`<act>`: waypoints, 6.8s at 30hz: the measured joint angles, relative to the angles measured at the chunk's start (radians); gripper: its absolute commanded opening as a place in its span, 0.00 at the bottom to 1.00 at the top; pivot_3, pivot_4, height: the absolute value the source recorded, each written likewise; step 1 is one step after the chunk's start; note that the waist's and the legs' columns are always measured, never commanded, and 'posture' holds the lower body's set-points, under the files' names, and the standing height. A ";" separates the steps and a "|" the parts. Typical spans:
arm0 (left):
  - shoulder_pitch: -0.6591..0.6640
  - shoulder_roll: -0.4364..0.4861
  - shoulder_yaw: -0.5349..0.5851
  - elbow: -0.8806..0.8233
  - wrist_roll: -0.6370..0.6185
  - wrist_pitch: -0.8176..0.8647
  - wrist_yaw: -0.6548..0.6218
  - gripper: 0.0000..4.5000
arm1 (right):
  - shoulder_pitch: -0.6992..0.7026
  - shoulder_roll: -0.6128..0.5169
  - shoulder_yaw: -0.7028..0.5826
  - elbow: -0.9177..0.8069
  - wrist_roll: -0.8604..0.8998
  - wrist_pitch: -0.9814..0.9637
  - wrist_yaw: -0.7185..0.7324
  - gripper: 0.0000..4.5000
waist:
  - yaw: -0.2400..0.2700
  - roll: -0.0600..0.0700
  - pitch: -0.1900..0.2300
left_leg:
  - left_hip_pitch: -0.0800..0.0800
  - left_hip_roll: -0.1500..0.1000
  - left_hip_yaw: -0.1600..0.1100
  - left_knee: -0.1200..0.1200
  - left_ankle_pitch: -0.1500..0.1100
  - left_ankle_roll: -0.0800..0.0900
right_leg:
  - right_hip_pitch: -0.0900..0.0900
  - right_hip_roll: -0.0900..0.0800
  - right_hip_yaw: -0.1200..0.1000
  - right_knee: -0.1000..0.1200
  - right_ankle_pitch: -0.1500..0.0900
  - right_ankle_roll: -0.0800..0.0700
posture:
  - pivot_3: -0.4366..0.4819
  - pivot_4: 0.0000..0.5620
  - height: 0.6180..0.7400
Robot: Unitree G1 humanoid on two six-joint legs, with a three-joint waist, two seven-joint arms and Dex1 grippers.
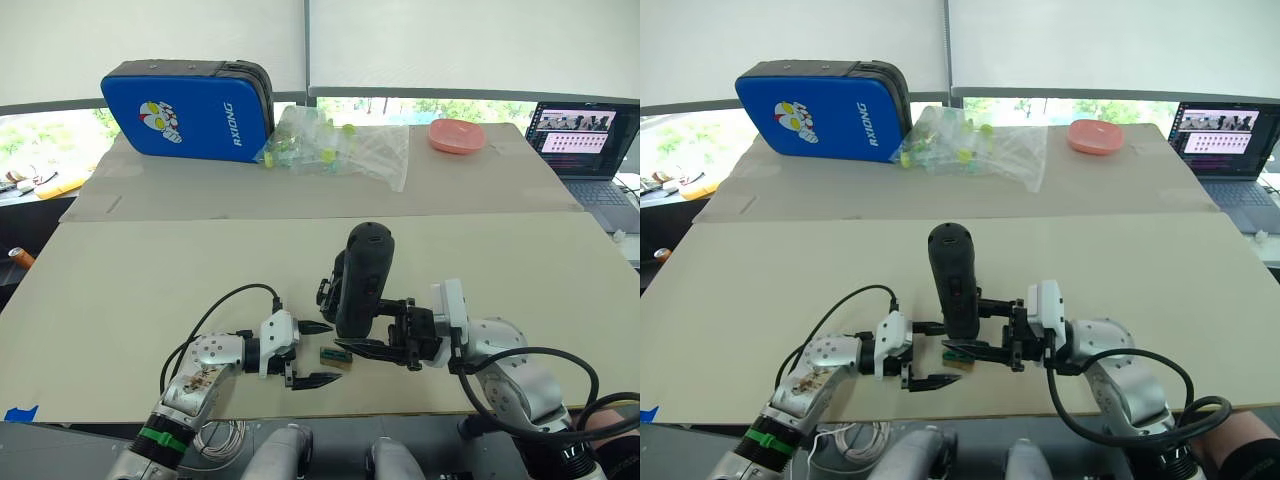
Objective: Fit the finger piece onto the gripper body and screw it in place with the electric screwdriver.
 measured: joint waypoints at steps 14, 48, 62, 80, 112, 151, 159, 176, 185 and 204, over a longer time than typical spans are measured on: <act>0.000 0.000 0.000 -0.001 0.000 0.001 0.002 1.00 | 0.001 0.000 0.000 0.000 0.000 0.000 0.007 0.42 | 0.001 0.000 0.000 | 0.000 0.000 0.000 0.000 0.000 0.000 | 0.000 0.000 0.000 0.000 0.000 0.000 | 0.48 0.27 1.00; 0.001 0.000 -0.001 -0.001 0.000 -0.002 0.003 1.00 | -0.001 -0.001 0.010 0.012 -0.026 0.000 0.011 0.42 | 0.001 0.000 0.000 | 0.000 0.000 0.000 0.000 0.000 0.000 | 0.000 0.000 0.000 0.000 0.000 0.000 | 0.48 0.27 1.00; 0.002 0.000 -0.001 -0.001 0.000 -0.003 0.003 1.00 | -0.002 0.000 0.010 0.021 -0.033 0.000 0.012 0.42 | 0.001 0.000 0.000 | 0.000 0.000 0.000 0.000 0.000 0.000 | 0.000 0.000 0.000 0.000 0.000 0.000 | 0.48 0.27 1.00; 0.003 -0.001 -0.001 -0.001 0.000 -0.002 0.008 1.00 | -0.002 -0.005 0.012 0.020 -0.015 0.046 0.038 0.42 | 0.002 0.000 0.000 | 0.000 0.000 0.000 0.000 0.000 0.000 | 0.000 0.000 0.000 0.000 0.000 0.000 | 0.48 0.27 1.00; 0.001 -0.006 -0.001 0.001 0.000 -0.003 0.008 1.00 | -0.025 -0.044 -0.034 -0.084 0.066 0.097 0.007 0.42 | 0.003 0.000 0.000 | 0.000 0.000 0.000 0.000 0.000 0.000 | 0.001 -0.001 0.000 -0.001 0.000 0.000 | 0.48 0.27 1.00; 0.000 -0.005 0.000 0.004 0.000 -0.005 0.005 1.00 | -0.025 -0.013 -0.024 -0.044 0.006 0.082 0.028 0.42 | 0.003 0.000 0.000 | 0.000 0.000 0.000 0.000 0.000 0.000 | 0.001 -0.001 0.000 -0.001 0.000 0.000 | 0.48 0.27 1.00; 0.000 -0.005 -0.001 0.004 0.000 -0.006 0.005 1.00 | -0.025 -0.014 -0.024 -0.044 0.006 0.071 0.030 0.42 | 0.003 0.000 0.000 | 0.000 0.000 0.000 0.000 0.000 0.000 | 0.001 -0.001 0.000 -0.001 0.000 0.000 | 0.48 0.27 1.00; -0.003 -0.006 -0.001 0.008 0.000 -0.008 0.004 1.00 | -0.026 -0.018 -0.024 -0.036 -0.021 0.045 0.037 0.42 | 0.003 0.000 0.000 | 0.000 0.000 0.000 0.000 0.000 0.000 | 0.001 0.000 0.000 -0.001 0.000 0.000 | 0.48 0.27 1.00; -0.003 -0.006 -0.001 0.008 0.000 -0.007 0.004 1.00 | -0.028 -0.018 -0.024 -0.033 -0.032 0.043 0.037 0.42 | 0.003 0.000 0.000 | 0.000 0.000 0.000 0.000 0.000 0.000 | 0.001 0.000 0.000 -0.001 0.000 0.000 | 0.48 0.27 1.00; -0.004 -0.007 -0.001 0.011 0.000 -0.007 0.004 1.00 | -0.035 0.000 -0.016 0.003 -0.071 -0.002 0.034 0.42 | 0.004 0.000 0.000 | 0.001 0.000 0.000 0.000 0.000 0.000 | 0.001 0.000 -0.001 -0.001 0.000 0.000 | 0.48 0.27 1.00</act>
